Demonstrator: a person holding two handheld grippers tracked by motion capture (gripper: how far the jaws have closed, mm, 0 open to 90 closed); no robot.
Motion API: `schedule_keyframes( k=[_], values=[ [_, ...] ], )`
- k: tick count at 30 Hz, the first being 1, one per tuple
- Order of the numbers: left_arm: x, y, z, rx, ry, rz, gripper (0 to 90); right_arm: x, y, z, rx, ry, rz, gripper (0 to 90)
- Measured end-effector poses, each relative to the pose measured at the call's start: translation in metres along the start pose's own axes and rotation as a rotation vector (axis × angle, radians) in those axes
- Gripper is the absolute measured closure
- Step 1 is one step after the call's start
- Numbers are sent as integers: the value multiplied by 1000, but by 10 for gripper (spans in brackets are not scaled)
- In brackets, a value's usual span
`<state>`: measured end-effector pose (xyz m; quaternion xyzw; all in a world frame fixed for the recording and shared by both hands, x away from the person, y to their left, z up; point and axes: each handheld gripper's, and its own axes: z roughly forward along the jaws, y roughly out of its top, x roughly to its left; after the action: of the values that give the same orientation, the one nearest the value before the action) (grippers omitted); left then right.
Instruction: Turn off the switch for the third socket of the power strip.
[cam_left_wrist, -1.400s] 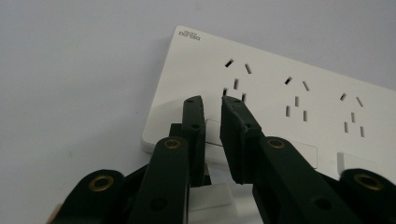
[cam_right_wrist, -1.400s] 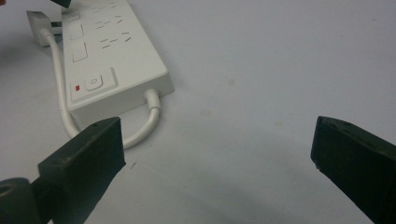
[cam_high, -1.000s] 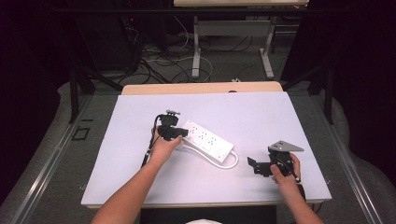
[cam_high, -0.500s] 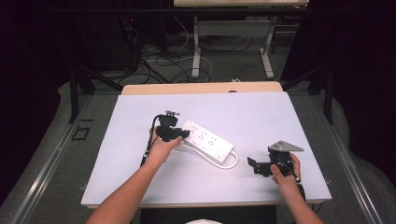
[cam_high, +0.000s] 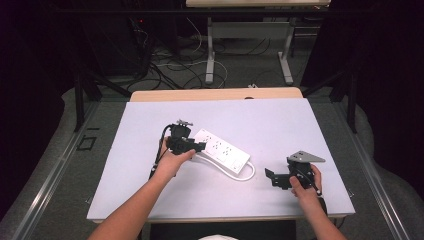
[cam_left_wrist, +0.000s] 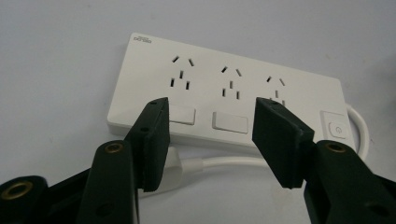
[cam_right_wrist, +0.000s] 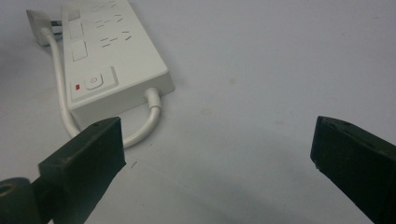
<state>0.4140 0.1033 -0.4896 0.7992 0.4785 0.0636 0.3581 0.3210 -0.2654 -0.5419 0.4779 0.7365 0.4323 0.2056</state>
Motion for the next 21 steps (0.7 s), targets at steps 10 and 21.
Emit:
schedule_keyframes(
  k=[10, 21],
  values=[
    [-3, -7, -13, -7, -20, 56, 393, 0, 0, 0, 0, -2, -2, 24],
    [-1, -16, -28, -47, -24, 104, 308, 0, 0, 0, 1, -5, -8, 25]
  ],
)
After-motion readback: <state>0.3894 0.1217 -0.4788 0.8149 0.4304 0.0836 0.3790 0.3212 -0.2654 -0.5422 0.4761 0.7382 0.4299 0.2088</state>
